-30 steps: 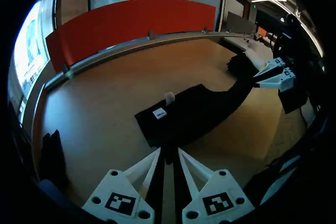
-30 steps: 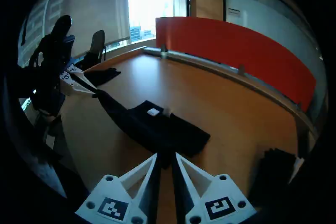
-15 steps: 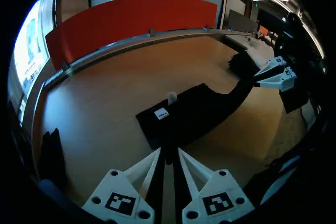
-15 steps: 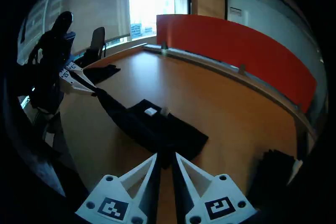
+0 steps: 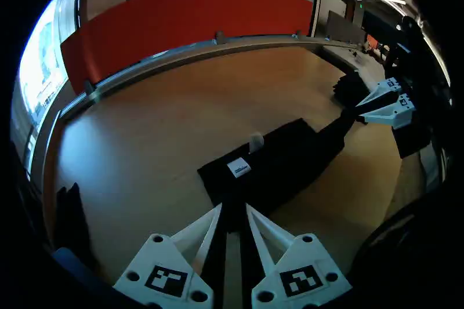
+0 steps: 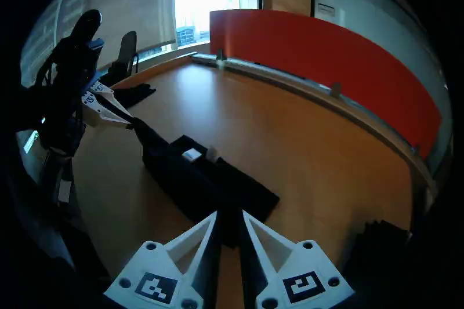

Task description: Fold towel

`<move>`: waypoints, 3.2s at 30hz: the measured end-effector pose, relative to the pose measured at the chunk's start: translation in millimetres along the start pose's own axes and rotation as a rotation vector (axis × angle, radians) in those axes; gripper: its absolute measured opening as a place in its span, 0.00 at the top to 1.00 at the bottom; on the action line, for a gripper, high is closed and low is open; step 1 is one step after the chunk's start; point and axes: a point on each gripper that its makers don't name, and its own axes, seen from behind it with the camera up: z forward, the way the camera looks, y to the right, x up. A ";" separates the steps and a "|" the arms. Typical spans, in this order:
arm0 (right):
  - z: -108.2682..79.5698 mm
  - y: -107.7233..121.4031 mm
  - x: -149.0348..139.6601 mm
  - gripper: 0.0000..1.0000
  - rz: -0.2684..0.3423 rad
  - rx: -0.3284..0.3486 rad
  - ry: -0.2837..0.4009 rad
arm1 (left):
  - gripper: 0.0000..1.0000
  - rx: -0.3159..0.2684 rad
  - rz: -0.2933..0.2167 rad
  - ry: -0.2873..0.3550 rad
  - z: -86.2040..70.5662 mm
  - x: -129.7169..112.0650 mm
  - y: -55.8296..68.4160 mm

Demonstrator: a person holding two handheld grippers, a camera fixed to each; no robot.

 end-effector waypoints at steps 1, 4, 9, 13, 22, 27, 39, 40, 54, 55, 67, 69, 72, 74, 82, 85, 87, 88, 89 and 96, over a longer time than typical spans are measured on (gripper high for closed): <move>3.3 2.4 -0.2 0.84 0.003 0.000 -0.003 | 0.87 -0.001 -0.001 -0.004 3.8 0.0 -1.2; 11.6 8.0 -1.9 0.84 0.008 0.001 -0.013 | 0.87 -0.003 -0.003 -0.017 13.8 -0.8 -4.1; 21.6 13.2 -7.8 0.84 0.008 0.006 -0.033 | 0.87 -0.004 0.007 -0.037 26.2 -4.6 -6.4; 30.8 18.2 -14.1 0.84 0.011 0.001 -0.051 | 0.86 0.000 0.014 -0.048 36.5 -6.5 -7.7; 55.9 30.3 -29.2 0.83 0.040 -0.013 -0.082 | 0.84 0.027 0.030 -0.081 65.8 -16.7 -15.4; 69.1 34.4 -40.7 0.82 0.060 -0.016 -0.102 | 0.81 0.041 0.032 -0.095 78.9 -21.0 -19.3; 87.0 52.6 -55.7 0.45 0.072 -0.065 -0.128 | 0.59 0.107 0.033 -0.108 102.0 -30.9 -33.5; 88.1 54.1 -56.6 0.41 0.069 -0.070 -0.130 | 0.59 0.112 0.037 -0.107 103.0 -30.8 -34.6; 101.8 74.9 -58.3 0.33 0.059 -0.114 -0.147 | 0.58 0.139 0.057 -0.111 110.8 -25.9 -47.0; 102.7 76.8 -56.1 0.33 0.060 -0.117 -0.144 | 0.58 0.140 0.055 -0.110 111.2 -24.1 -48.4; 112.9 102.9 -34.3 0.31 0.053 -0.157 -0.122 | 0.37 0.167 0.061 -0.095 118.4 -0.7 -68.2; 113.8 106.4 -31.1 0.31 0.052 -0.163 -0.118 | 0.37 0.173 0.066 -0.091 118.9 2.9 -70.9; 113.3 111.2 -26.4 0.29 0.051 -0.172 -0.110 | 0.30 0.179 0.069 -0.084 118.0 8.1 -73.7; 111.4 113.9 -23.2 0.23 0.045 -0.182 -0.103 | 0.25 0.182 0.069 -0.079 116.8 10.6 -75.4; 101.8 115.3 -14.6 0.03 0.035 -0.199 -0.077 | 0.23 0.178 0.041 -0.062 110.1 13.1 -75.2; 99.2 115.1 -12.8 0.03 0.046 -0.203 -0.069 | 0.23 0.180 0.038 -0.056 106.5 13.7 -75.8; 97.5 114.9 -11.7 0.03 0.054 -0.205 -0.064 | 0.23 0.184 0.042 -0.054 104.6 14.6 -77.1; 96.5 114.7 -11.0 0.03 0.057 -0.207 -0.061 | 0.23 0.188 0.045 -0.052 103.6 15.3 -77.8; 95.5 114.5 -10.4 0.03 0.060 -0.208 -0.059 | 0.23 0.191 0.048 -0.051 102.6 15.9 -78.5; 88.2 107.3 -11.4 0.03 0.064 -0.206 -0.051 | 0.23 0.196 0.043 -0.035 94.0 19.5 -77.2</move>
